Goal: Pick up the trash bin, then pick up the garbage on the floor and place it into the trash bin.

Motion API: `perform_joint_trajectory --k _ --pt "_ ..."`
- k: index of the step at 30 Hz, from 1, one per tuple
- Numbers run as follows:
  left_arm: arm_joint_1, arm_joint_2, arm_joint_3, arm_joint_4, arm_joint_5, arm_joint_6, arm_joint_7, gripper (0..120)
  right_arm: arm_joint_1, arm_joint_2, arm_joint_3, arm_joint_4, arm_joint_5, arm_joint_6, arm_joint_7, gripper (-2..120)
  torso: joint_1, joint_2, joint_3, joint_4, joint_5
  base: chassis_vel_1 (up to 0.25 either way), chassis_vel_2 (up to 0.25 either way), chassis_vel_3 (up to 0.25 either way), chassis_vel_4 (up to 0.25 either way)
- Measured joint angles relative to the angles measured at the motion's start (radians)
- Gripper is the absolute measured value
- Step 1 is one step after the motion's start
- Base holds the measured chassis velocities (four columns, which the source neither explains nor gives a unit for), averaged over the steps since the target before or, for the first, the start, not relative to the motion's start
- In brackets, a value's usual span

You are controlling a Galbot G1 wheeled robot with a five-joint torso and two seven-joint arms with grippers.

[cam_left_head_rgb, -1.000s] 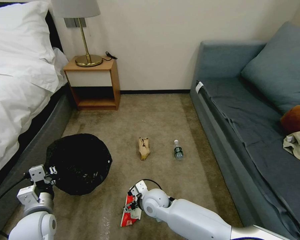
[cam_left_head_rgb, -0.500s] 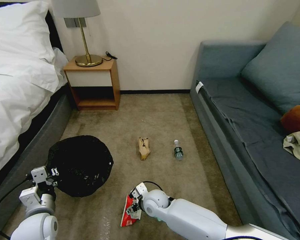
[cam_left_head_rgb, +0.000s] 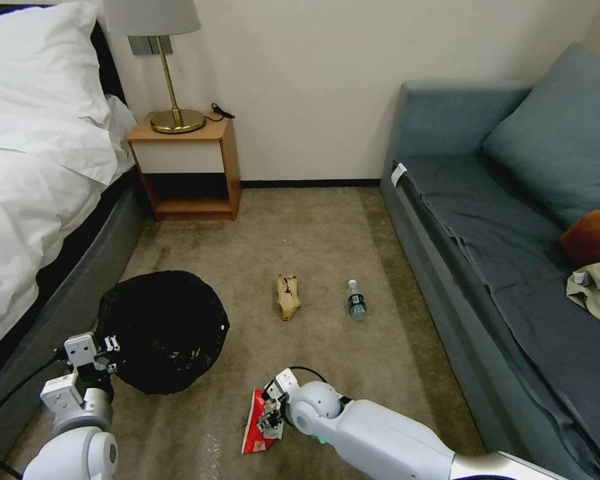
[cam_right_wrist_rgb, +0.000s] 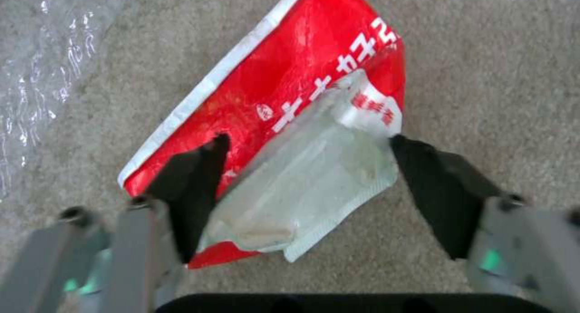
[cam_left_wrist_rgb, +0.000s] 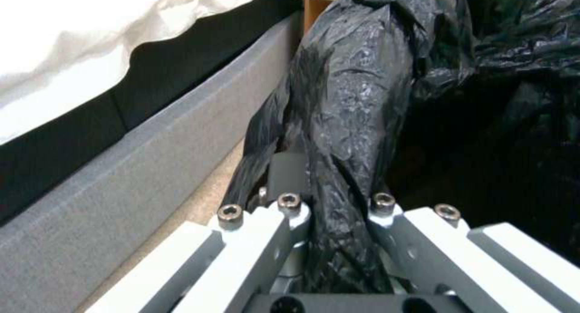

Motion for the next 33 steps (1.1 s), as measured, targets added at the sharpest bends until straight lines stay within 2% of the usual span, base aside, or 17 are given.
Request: perform_joint_trajectory --k 3,4,6,7,9,12,14,17,19,29,33 --pt "0.001 0.001 -0.001 0.0 -0.003 -0.001 0.0 4 0.0 -0.002 0.002 0.0 -0.001 0.0 -0.004 54 0.0 0.0 0.0 0.0 0.0 0.0 0.0 0.0 0.0" --pt "0.001 0.001 -0.001 0.0 -0.003 -0.001 0.0 4 0.0 -0.002 0.002 0.0 -0.001 0.0 -0.004 54 0.0 0.0 0.0 0.0 0.0 0.0 0.0 0.0 0.0" --pt "0.002 0.002 -0.002 0.0 -0.005 -0.002 0.0 4 0.001 0.002 0.007 -0.006 -0.006 0.0 -0.007 42 0.0 0.0 0.0 0.0 -0.0001 0.0 0.0 0.0 0.0" --pt "0.002 0.002 -0.002 0.0 -0.005 -0.002 0.0 4 0.001 0.002 0.007 -0.006 -0.006 0.0 -0.007 42 0.0 0.0 0.0 0.0 -0.0001 0.0 0.0 0.0 0.0" --pt "0.002 0.003 -0.002 0.002 -0.005 -0.002 0.001 4 0.003 0.004 0.012 -0.01 -0.012 0.0 -0.009 32 0.0 0.0 0.0 0.0 0.0 0.0 0.0 0.0 0.0" --pt "0.002 0.003 -0.002 0.004 -0.005 -0.003 0.001 4 0.003 0.004 0.014 -0.011 -0.014 0.0 -0.01 29 0.0 0.0 0.0 0.0 0.0 0.0 0.0 0.0 0.0" --pt "0.003 0.004 -0.002 0.008 -0.006 -0.005 0.001 4 0.001 0.0 0.027 -0.011 -0.026 0.0 -0.014 14 0.0 0.0 0.0 0.0 0.0 0.0 0.0 0.0 0.0" --pt "0.002 0.005 -0.002 0.013 -0.006 -0.005 0.001 4 -0.002 -0.008 0.038 -0.008 -0.037 0.0 -0.018 4 0.0 0.0 0.0 0.0 0.0 0.0 0.0 0.0 0.0" --pt "0.002 0.006 -0.002 0.014 -0.006 -0.006 0.001 4 -0.003 -0.01 0.045 -0.006 -0.041 0.0 -0.019 0 0.0 0.0 0.0 0.0 -0.0001 0.0 0.0 0.0 0.0" --pt "0.002 0.019 -0.004 0.021 0.006 -0.018 0.001 4 0.006 -0.023 0.111 0.022 -0.058 0.0 -0.015 0 0.0 0.0 0.0 0.0 -0.0001 0.0 0.0 0.0 0.0" --pt "0.002 0.028 -0.005 0.029 0.004 -0.02 0.001 4 -0.001 -0.018 0.181 0.027 -0.101 0.0 -0.018 0 0.0 0.0 0.0 -0.0001 -0.0001 0.0 0.0 0.0 0.0"
